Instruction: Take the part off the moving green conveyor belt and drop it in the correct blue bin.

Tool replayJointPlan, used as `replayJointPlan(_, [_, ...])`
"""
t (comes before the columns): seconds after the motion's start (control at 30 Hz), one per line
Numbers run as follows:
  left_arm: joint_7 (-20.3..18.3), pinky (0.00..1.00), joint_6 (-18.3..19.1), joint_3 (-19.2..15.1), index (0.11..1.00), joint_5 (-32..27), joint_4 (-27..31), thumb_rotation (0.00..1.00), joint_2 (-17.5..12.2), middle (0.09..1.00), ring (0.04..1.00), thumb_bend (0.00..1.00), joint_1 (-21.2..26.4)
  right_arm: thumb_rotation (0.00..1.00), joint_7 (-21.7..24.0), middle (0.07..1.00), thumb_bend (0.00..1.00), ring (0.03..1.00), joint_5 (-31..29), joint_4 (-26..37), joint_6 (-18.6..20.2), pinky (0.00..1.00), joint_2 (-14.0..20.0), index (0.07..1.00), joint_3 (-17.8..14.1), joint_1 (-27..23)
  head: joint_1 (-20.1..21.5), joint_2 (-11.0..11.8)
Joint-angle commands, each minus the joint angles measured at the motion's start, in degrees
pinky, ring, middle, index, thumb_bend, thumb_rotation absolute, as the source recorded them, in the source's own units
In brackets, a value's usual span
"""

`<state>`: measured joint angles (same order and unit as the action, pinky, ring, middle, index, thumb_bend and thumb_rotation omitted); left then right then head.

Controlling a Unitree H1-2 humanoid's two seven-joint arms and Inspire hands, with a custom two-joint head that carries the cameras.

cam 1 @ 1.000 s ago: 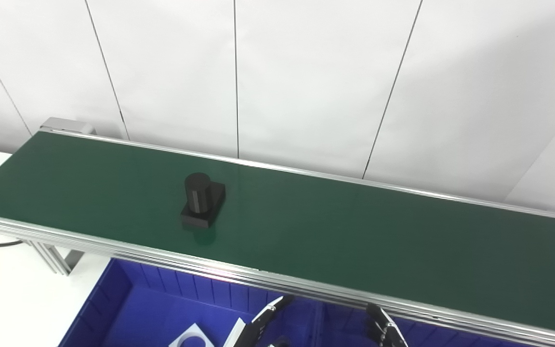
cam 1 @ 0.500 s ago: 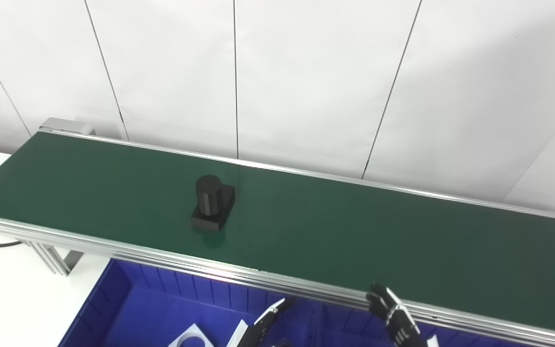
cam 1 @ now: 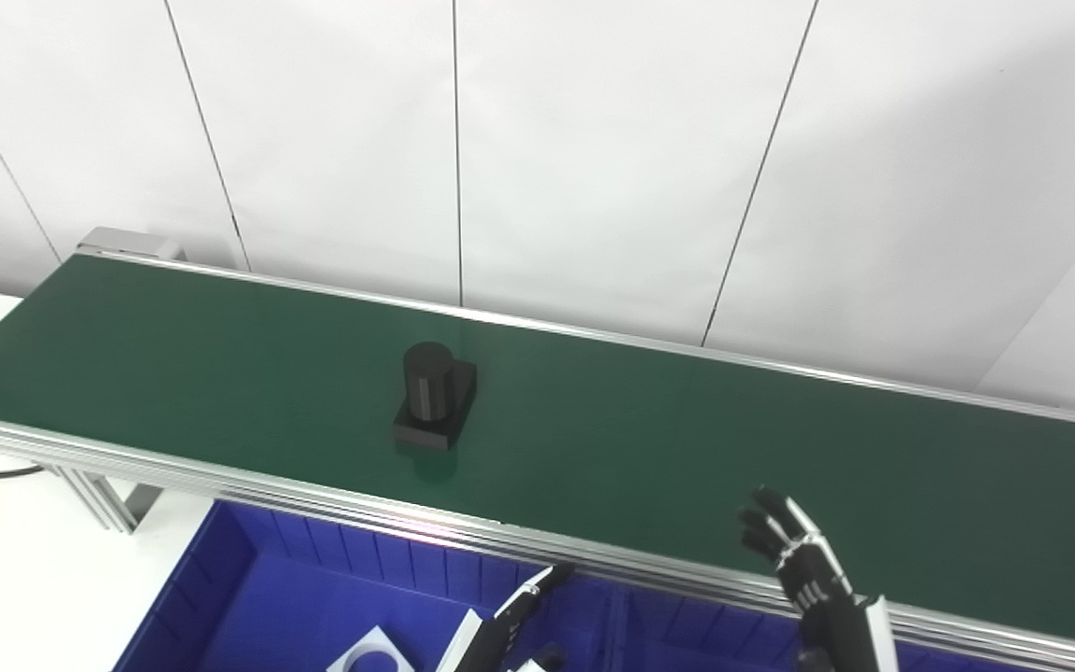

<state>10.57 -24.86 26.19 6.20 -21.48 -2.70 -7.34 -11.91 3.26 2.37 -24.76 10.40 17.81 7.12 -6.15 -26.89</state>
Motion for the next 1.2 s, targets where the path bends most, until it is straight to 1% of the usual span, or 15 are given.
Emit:
replayJointPlan(0.0, [0.66, 0.95, -2.07, 0.32, 0.901, 0.44, 1.02, 0.93, 0.52, 0.932, 0.953, 0.84, 1.06, 0.98, 1.29, 0.894, 0.94, 0.859, -0.95, 0.20, -2.17, 0.82, -0.01, 0.879, -1.93, -2.58, -0.14, 0.00])
replayJointPlan(0.17, [1.04, 0.95, -2.07, 0.65, 0.900, 0.45, 0.50, 0.93, 0.54, 0.931, 0.951, 0.86, 1.35, 0.98, 2.04, 0.924, 0.90, 0.894, -0.21, -1.60, -2.17, 0.84, 1.45, 0.899, -4.89, -7.35, -0.10, 0.19])
replayJointPlan(0.2, [0.96, 0.95, -2.07, 0.67, 0.900, 0.28, 0.46, 0.92, 0.56, 0.932, 0.953, 0.85, 1.39, 0.97, 2.32, 0.928, 0.90, 0.902, -0.36, -1.85, -2.17, 0.85, 1.57, 0.901, -5.25, -7.83, -0.10, 0.19])
replayJointPlan(0.27, [0.93, 0.95, -2.07, 0.74, 0.900, 0.15, 0.28, 0.92, 0.58, 0.931, 0.952, 0.86, 1.57, 0.95, 3.91, 0.927, 0.91, 0.901, -1.76, -2.41, -2.17, 0.85, 1.66, 0.893, -6.63, -9.49, -0.07, 0.24])
replayJointPlan(0.37, [1.08, 0.94, -2.07, 0.88, 0.898, 0.20, 0.16, 0.91, 0.64, 0.929, 0.949, 0.85, 1.80, 0.94, 5.45, 0.932, 0.90, 0.900, -2.37, -3.07, -2.17, 0.84, 1.57, 0.893, -8.42, -11.70, -0.12, 0.18])
replayJointPlan(0.57, [1.08, 0.95, -2.07, 0.76, 0.901, 0.09, -0.02, 0.91, 0.96, 0.930, 0.950, 0.86, 2.02, 0.89, 7.77, 0.948, 0.95, 0.921, -3.07, -6.36, -2.17, 0.83, 0.87, 0.912, -11.42, -15.36, -0.05, 0.36])
replayJointPlan(0.67, [1.38, 0.94, -2.07, 1.00, 0.902, 0.36, -0.43, 0.91, 0.94, 0.929, 0.949, 0.86, 2.41, 0.87, 10.52, 0.950, 0.96, 0.922, -4.80, -9.21, -2.17, 0.84, 0.61, 0.915, -13.12, -17.89, -0.12, 0.52])
replayJointPlan(0.73, [1.52, 0.95, -2.07, 1.11, 0.900, 0.31, -0.69, 0.91, 1.02, 0.928, 0.950, 0.86, 2.59, 0.84, 11.67, 0.954, 0.98, 0.930, -4.68, -11.01, -2.17, 0.84, 0.68, 0.923, -14.03, -19.60, -0.15, 0.56])
replayJointPlan(0.87, [1.97, 0.94, -2.07, 1.36, 0.898, 0.55, -1.09, 0.91, 1.17, 0.923, 0.942, 0.87, 2.89, 0.83, 12.72, 0.963, 1.00, 0.935, -4.02, -13.78, -2.17, 0.82, 0.82, 0.944, -15.44, -22.10, -0.12, 0.60])
replayJointPlan(0.97, [1.91, 0.93, -2.07, 1.38, 0.896, 0.27, -1.21, 0.90, 1.37, 0.922, 0.938, 0.87, 3.10, 0.82, 12.39, 0.953, 1.00, 0.924, -3.12, -16.73, -2.17, 0.79, 1.06, 0.936, -16.12, -24.56, -0.17, 0.71])
replayJointPlan(1.17, [2.15, 0.93, -2.07, 1.38, 0.895, 0.12, -1.40, 0.89, 1.57, 0.921, 0.937, 0.86, 3.36, 0.82, 11.18, 0.953, 1.00, 0.903, -0.66, -21.07, -2.17, 0.77, 2.18, 0.946, -15.59, -28.26, -0.24, 0.79])
